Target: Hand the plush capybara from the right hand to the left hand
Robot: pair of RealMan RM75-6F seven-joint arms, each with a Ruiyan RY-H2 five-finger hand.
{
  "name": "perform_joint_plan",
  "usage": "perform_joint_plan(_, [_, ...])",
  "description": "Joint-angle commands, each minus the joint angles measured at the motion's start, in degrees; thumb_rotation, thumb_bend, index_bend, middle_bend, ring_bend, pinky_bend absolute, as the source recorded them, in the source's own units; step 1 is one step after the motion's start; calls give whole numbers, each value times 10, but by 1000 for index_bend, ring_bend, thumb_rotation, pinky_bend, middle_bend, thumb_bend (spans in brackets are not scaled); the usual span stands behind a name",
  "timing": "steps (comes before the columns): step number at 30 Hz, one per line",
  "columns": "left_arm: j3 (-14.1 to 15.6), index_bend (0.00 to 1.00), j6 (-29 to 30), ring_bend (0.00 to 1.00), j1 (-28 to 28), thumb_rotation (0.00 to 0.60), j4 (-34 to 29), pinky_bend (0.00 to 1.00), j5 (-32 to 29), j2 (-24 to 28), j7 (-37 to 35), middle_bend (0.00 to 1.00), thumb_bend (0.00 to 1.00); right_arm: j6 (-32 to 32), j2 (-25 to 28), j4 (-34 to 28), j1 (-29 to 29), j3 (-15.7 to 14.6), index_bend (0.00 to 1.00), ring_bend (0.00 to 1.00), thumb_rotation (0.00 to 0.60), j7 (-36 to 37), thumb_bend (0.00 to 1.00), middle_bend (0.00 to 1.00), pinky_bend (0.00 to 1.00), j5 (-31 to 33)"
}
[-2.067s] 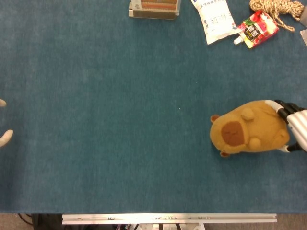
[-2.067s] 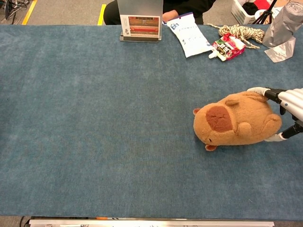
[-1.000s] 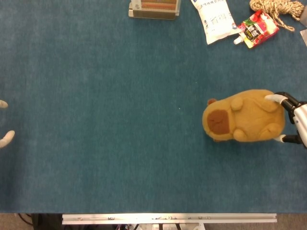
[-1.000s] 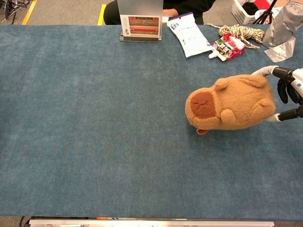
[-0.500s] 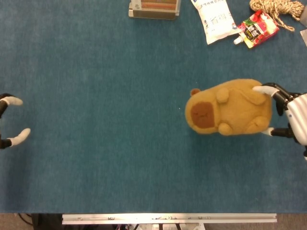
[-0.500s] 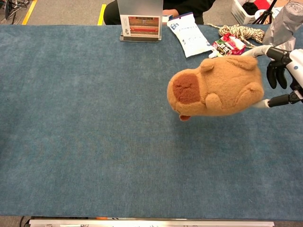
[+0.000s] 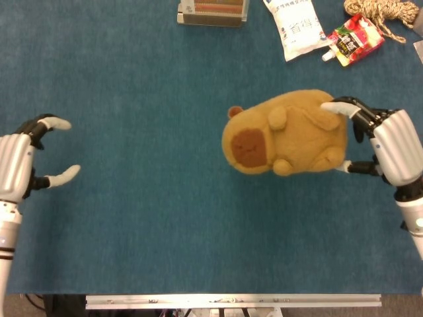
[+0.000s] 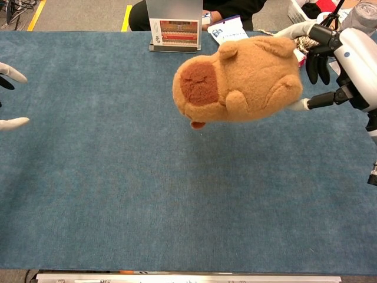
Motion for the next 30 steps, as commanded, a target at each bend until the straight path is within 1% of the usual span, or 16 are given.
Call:
perform_joint_plan(1, [-13, 317, -24, 328, -20, 600, -16, 483, -11, -7, -29, 301, 144, 0, -7, -4, 10, 8, 701, 738, 600, -5, 42, 696, 794, -2])
perform_joint_plan(4, [-22, 297, -54, 314, -37, 600, -30, 479, -29, -10, -53, 293, 104, 2, -12, -6, 19, 16, 701, 738, 600, -8, 42, 696, 794, -3])
perform_joint_plan(6, [-26, 268, -78, 286, -48, 600, -42, 463, -47, -9, -66, 267, 64, 3, -14, -6, 24, 20, 701, 738, 600, -11, 42, 696, 794, -4])
perform_joint_plan(8, [-33, 220, -111, 240, -62, 600, -59, 441, -73, -4, -93, 214, 25, 4, -17, -7, 29, 23, 701, 738, 600, -13, 42, 696, 794, -4])
perform_joint_plan(10, [-41, 170, -148, 204, -74, 598, -77, 427, -99, 5, -139, 167, 5, 4, -19, -8, 33, 24, 701, 738, 600, -14, 42, 696, 794, -5])
perform_joint_plan(12, [-51, 127, -188, 175, -86, 570, -91, 418, -126, 15, -191, 131, 0, 4, -21, -7, 37, 24, 701, 738, 600, -16, 42, 696, 794, -6])
perform_joint_plan(14, [-61, 80, -223, 151, -97, 518, -99, 411, -144, 24, -236, 85, 0, 5, -23, -7, 39, 24, 701, 738, 600, -16, 42, 696, 794, -6])
perform_joint_plan(15, [-66, 66, -244, 146, -103, 507, -101, 409, -152, 29, -262, 66, 0, 5, -24, -6, 40, 23, 701, 738, 600, -16, 43, 696, 794, -6])
perform_joint_plan(17, [-73, 38, -271, 138, -113, 494, -100, 400, -157, 34, -295, 21, 0, 5, -25, -4, 41, 22, 701, 738, 600, -17, 42, 696, 794, -5])
perform_joint_plan(19, [-81, 14, -295, 127, -122, 489, -98, 392, -158, 36, -328, 2, 0, 6, -26, -3, 42, 21, 701, 738, 600, -17, 42, 696, 794, -5])
perform_joint_plan(25, [-101, 0, -338, 104, -140, 449, -96, 386, -148, 34, -406, 0, 0, 8, -30, 0, 46, 17, 701, 738, 600, -16, 42, 696, 794, -4])
perform_joint_plan(27, [-105, 0, -347, 102, -145, 438, -96, 386, -142, 33, -422, 0, 0, 9, -31, 1, 47, 16, 701, 738, 600, -17, 42, 696, 794, -5])
perform_joint_plan(30, [-108, 0, -354, 101, -151, 436, -98, 386, -130, 32, -437, 0, 0, 11, -34, 5, 48, 14, 701, 738, 600, -16, 42, 696, 794, -4])
